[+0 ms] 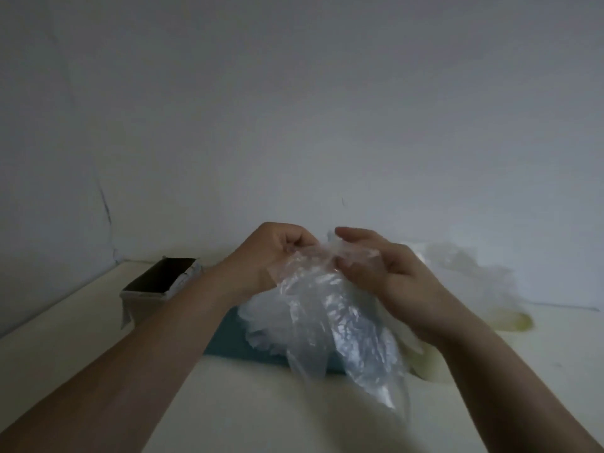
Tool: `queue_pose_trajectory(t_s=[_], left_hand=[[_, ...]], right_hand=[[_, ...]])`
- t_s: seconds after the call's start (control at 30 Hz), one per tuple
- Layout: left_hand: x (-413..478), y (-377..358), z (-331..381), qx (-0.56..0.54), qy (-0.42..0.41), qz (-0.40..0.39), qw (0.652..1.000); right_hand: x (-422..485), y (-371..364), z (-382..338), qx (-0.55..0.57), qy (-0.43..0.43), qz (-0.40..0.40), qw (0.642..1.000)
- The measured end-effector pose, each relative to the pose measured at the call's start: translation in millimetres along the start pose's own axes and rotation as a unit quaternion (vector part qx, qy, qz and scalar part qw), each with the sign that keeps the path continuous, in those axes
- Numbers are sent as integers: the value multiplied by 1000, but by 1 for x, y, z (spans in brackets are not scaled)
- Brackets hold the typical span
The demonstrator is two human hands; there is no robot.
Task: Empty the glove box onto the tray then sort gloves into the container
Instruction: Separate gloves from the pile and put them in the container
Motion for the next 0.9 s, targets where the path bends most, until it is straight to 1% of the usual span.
queue_pose_trajectory(t_s=[0.03,0.07,0.1,0.17,0.3,0.4,0.5,0.53,0.6,0.63,0.67,0.7,0.73,0.8,0.83,0.9], left_hand=[[-1,-6,7,-9,-16,-26,999],[-2,-9,12,-33,-23,-41,998],[-3,-11,15,-60,-22,-43,997],[-4,-11,17,-89,-4,-29,996],[-6,0,13,-109,19,-12,994],[-9,13,4,-122,38,14,992],[-11,20,-4,-104,57,30,992],[-12,23,-6,-100,60,46,992],[-12,31,-17,-122,67,107,985],[-12,32,-27,-156,74,143,975],[-13,32,-40,-210,89,179,957],[-14,25,-54,-285,113,200,931],[-13,11,-69,-373,136,189,898],[-10,-28,-83,-524,158,87,832],[-11,-48,-83,-562,154,26,812],[-11,-76,-76,-587,132,-73,795]], right_hand=[[3,-1,0,-52,-3,8,999],[4,-3,1,-82,-3,-2,997],[4,-6,5,-75,-1,-21,997],[1,-8,9,-16,10,-34,999],[-8,3,26,82,5,35,996],[-11,7,42,202,-34,61,977],[-11,7,49,258,-53,75,962],[-11,7,51,278,-50,80,956],[-10,10,52,309,-31,81,947],[-9,12,51,313,-25,81,946],[-8,13,50,314,-19,80,946],[-9,14,50,316,-14,81,945],[-10,14,50,324,-13,80,942],[-9,13,48,344,-9,78,936],[-9,14,48,350,-7,80,933],[-8,19,50,350,-17,87,933]])
Point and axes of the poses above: each hand's wrist, its own x-axis towards the middle knuckle, its own y-axis out of the back of the hand, z = x × y, the point moved 6 cm from there along x, towards the middle knuckle, and after that the axes turned 13 degrees about -z, right-handed, at the moved point
